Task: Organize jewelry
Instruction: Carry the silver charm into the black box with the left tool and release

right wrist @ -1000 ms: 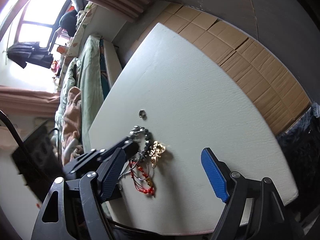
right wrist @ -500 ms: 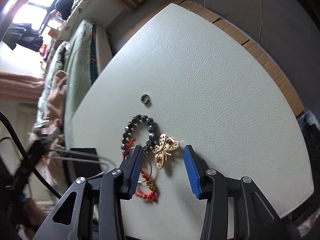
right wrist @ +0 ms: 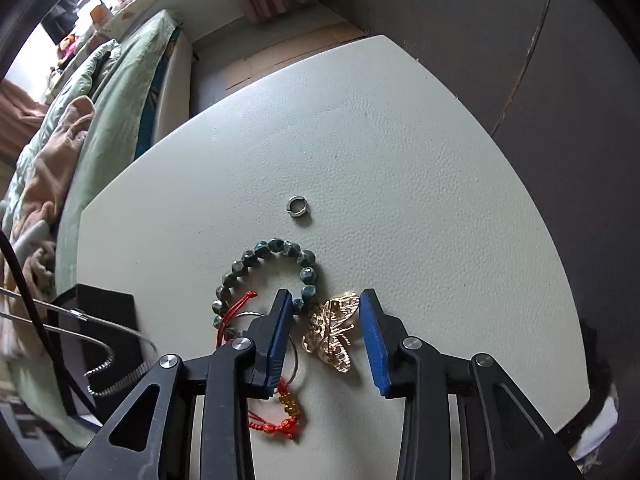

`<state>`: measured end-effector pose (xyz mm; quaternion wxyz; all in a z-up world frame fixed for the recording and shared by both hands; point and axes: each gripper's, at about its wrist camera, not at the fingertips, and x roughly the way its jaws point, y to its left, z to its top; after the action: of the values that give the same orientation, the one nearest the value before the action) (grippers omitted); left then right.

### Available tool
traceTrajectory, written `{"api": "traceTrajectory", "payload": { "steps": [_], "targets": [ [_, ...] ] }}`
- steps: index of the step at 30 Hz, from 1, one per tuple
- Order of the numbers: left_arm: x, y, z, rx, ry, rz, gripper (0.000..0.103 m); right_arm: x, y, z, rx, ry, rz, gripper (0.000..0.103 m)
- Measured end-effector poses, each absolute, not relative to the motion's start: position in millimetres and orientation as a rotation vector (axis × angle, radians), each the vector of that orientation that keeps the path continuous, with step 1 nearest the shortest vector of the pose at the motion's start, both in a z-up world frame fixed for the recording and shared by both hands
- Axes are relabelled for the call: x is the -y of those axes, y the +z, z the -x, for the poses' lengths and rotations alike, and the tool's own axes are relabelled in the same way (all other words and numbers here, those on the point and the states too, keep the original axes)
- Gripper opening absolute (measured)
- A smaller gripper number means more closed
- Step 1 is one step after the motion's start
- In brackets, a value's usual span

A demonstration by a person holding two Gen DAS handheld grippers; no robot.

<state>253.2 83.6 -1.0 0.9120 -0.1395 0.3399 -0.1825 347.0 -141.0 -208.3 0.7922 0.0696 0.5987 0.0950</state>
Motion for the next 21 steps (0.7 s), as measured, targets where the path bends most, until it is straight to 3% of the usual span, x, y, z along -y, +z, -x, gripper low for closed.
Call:
{"api": "traceTrajectory", "payload": {
  "steps": [2,3,9,10,11,21],
  "targets": [
    [-87.1,9.6,-246.5,-0.674,-0.371,0.277,0.013,145.8,-204.6,-345.5,-1.285,0.203,-0.173,0.029],
    [-88.6,13.6,-243.8,-0.664,-0.368,0.272,0.013,145.8,-202.5,-345.5,-1.286,0.200,-0.180,0.016],
    [-97.8,27.8,-234.2,-0.631,-0.337,0.266,0.013,150.2,-203.3,-337.5,-1.314,0.266,-0.257,0.015],
    [-99.6,30.4,-232.6,-0.628,-0.328,0.262,0.013,150.0,-201.6,-335.2,-1.306,0.272,-0.259,0.006],
    [-101.9,33.1,-231.4,-0.625,-0.321,0.258,0.013,151.4,-197.8,-332.3,-1.294,0.289,-0.268,0.004],
    [-112.0,77.2,-206.0,-0.542,-0.255,0.212,0.013,148.3,-170.3,-317.0,-1.212,0.397,-0.357,0.003]
  ]
}}
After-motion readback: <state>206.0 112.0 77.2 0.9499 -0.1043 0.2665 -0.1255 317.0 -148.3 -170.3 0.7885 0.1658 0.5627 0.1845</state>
